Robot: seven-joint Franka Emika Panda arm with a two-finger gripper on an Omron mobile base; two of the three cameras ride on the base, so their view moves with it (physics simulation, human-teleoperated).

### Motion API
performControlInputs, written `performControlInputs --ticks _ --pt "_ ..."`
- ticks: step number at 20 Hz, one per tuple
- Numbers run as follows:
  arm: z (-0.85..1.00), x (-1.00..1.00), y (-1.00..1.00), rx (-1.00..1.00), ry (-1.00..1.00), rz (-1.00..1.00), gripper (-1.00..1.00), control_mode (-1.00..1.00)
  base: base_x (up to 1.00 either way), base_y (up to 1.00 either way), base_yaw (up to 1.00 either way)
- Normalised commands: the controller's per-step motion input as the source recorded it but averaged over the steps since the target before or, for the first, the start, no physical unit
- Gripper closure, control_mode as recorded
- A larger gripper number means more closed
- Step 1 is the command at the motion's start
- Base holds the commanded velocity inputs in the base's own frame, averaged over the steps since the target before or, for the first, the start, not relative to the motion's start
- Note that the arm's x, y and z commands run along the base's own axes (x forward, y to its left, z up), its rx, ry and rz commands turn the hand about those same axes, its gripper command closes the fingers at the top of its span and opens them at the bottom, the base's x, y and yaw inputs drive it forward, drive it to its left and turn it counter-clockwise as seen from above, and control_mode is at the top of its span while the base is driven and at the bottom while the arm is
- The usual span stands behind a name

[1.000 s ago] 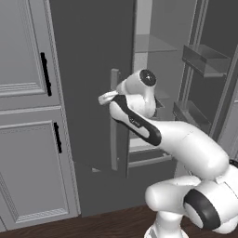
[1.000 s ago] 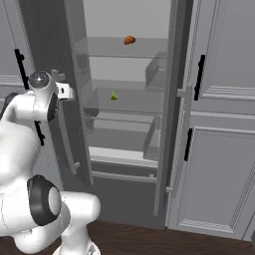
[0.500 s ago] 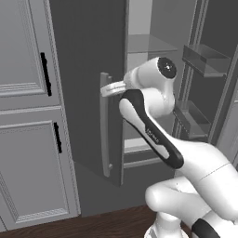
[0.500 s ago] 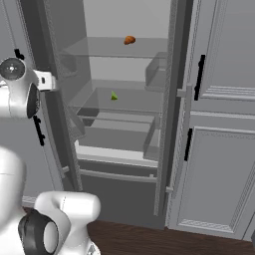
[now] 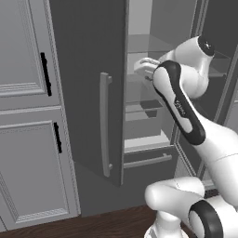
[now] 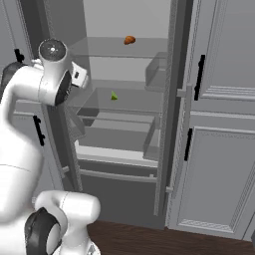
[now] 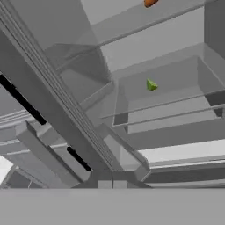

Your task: Grab a lemon wedge from the fridge and one ice cube from the ice bowl, and put them in the glass of lemonade.

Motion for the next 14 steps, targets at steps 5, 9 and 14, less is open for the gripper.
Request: performControlInputs --ticks 5,9,14 --pt "-0.59 0.63 -0.27 0.29 0.17 -0.03 1.0 -1.0 0.0 0.0 0.0" --pt "-0.71 0.67 0.04 0.17 0.16 0.0 -1.0 -1.0 0.0 0.0 0.0" --pt "-0.45 0.6 0.32 0.02 0.2 0.13 -1.0 -1.0 0.0 0.0 0.0"
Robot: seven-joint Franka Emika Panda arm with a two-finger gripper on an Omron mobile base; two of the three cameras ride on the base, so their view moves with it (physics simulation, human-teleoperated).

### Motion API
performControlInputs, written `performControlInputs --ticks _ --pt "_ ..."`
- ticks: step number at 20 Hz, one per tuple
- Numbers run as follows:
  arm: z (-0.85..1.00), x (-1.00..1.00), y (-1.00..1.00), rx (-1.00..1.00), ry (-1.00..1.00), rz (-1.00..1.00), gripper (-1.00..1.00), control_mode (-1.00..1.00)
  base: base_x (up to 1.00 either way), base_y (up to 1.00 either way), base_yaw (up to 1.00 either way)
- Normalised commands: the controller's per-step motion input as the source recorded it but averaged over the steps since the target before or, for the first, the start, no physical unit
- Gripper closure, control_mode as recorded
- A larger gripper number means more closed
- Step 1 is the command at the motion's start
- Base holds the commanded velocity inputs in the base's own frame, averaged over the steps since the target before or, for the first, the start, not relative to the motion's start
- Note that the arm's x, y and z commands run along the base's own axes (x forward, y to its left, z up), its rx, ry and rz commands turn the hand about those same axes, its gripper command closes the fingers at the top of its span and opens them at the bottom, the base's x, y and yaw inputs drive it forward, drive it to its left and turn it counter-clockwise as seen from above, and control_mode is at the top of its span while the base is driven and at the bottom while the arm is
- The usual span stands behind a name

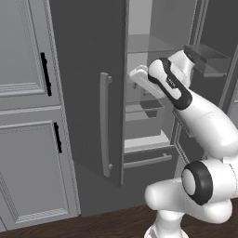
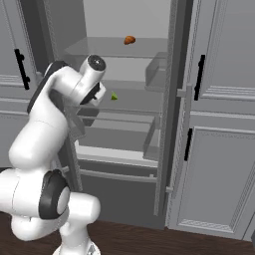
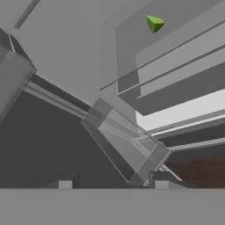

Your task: Grab a lemon wedge from the fridge and one ice cube from the ice bowl, and put them in the glass of lemonade.

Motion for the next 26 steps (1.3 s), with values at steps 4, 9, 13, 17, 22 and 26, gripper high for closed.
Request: performControlInputs --ticks 4,9,13,17,22,26 --pt "-0.2 0.23 0.16 0.12 0.08 0.24 -1.0 -1.0 0.0 0.0 0.0" --pt "-0.3 0.0 -0.01 0.25 0.0 0.14 -1.0 -1.0 0.0 0.0 0.0" --pt "-0.01 0.0 0.22 0.23 0.0 0.25 -1.0 -1.0 0.0 0.0 0.0" --pt "-0.07 0.06 0.29 0.03 0.06 0.11 -1.0 -1.0 0.0 0.0 0.0" --pt "-0.1 -0.21 0.73 0.0 -0.02 0.04 -1.0 -1.0 0.0 0.0 0.0" --pt "-0.02 -0.66 0.87 0.02 -0.12 0.09 -1.0 -1.0 0.0 0.0 0.0"
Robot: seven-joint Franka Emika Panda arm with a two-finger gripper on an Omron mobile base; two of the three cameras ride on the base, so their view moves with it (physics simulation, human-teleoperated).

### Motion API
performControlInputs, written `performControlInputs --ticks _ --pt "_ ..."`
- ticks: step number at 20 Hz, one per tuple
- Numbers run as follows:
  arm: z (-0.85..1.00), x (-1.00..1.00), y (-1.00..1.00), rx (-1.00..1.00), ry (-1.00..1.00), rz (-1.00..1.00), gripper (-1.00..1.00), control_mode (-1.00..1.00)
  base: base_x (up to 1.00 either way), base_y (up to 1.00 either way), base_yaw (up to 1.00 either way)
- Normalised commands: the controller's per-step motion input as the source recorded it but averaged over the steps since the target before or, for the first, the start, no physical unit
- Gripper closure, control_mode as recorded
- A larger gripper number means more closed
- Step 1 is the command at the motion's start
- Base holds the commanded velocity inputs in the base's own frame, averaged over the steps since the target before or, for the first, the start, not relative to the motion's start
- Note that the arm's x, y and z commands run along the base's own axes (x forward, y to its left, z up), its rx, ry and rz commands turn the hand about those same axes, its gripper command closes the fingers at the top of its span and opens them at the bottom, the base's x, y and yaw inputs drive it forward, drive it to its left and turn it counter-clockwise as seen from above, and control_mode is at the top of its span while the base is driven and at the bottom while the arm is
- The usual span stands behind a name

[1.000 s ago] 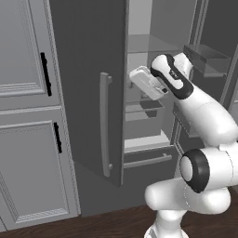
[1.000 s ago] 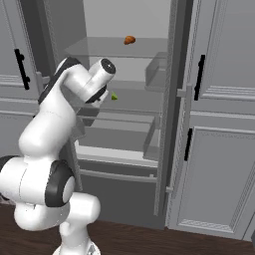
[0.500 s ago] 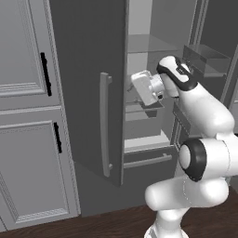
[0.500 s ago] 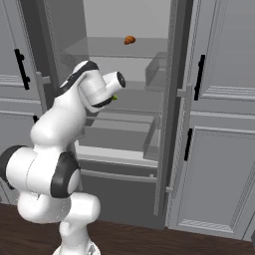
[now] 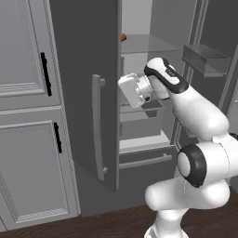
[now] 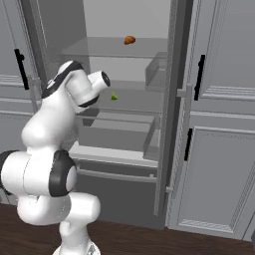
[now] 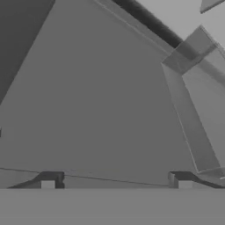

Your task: Grab a lemon wedge from the fridge and one ice cube from the ice bowl, and put them in the glass of lemonade.

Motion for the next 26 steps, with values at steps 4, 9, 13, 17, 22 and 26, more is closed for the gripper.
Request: performControlInputs --ticks 4,9,13,17,22,26 --pt "0.0 -0.58 0.99 0.0 -0.23 0.09 -1.0 -1.0 0.0 0.0 0.0" --pt "0.0 -0.29 1.0 0.0 -0.4 0.03 -1.0 -1.0 0.0 0.0 0.0" --pt "0.09 -0.3 1.0 -0.06 -0.46 0.0 -1.0 -1.0 0.0 0.0 0.0" --pt "0.28 -0.12 0.16 -0.09 -0.04 0.0 -1.0 -1.0 0.0 0.0 0.0" --pt "0.62 -0.75 -0.92 -0.01 0.0 -0.06 -1.0 -1.0 0.0 0.0 0.0" --pt "0.71 -0.57 -1.0 0.0 0.0 -0.22 -1.0 -1.0 0.0 0.0 0.0"
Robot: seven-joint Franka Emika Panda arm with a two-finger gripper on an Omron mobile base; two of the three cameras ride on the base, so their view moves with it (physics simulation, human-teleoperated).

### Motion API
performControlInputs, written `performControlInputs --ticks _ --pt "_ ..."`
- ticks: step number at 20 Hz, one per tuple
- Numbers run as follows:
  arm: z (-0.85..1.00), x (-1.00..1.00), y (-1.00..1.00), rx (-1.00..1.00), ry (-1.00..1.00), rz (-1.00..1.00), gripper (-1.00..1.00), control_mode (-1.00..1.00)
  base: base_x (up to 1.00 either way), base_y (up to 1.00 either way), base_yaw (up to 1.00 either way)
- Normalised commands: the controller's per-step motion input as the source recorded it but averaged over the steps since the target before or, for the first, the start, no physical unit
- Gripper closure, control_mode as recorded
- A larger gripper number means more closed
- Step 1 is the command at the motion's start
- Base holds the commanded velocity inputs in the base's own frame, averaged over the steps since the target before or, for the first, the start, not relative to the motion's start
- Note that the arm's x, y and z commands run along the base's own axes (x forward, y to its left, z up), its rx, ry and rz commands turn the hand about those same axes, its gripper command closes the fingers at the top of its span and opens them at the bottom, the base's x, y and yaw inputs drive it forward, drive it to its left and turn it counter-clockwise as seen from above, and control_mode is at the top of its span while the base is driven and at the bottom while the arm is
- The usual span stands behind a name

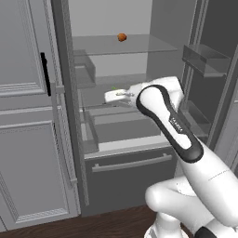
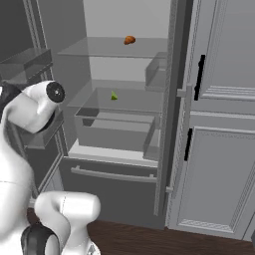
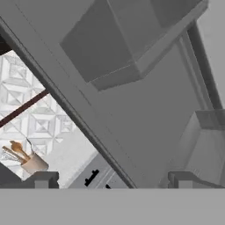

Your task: Grab a lemon wedge from the fridge and one ice cube from the ice bowl, and put them in the glass of lemonade.

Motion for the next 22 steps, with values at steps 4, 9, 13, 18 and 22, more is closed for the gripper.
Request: performControlInputs --ticks 4,9,13,18,22 --pt "0.45 -0.15 -1.0 -0.19 0.06 -0.4 -1.0 -1.0 0.0 0.0 0.0" --pt "0.38 -0.01 -1.0 -0.23 0.16 -0.44 -1.0 -1.0 0.0 0.0 0.0" --pt "0.04 -0.07 -1.0 -0.06 -0.03 -0.31 -1.0 -1.0 0.0 0.0 0.0" --pt "0.49 0.0 -0.8 -0.25 0.24 -0.27 -1.0 -1.0 0.0 0.0 0.0" --pt "0.25 -0.22 -0.42 -0.28 0.37 -0.13 -1.0 -1.0 0.0 0.0 0.0"
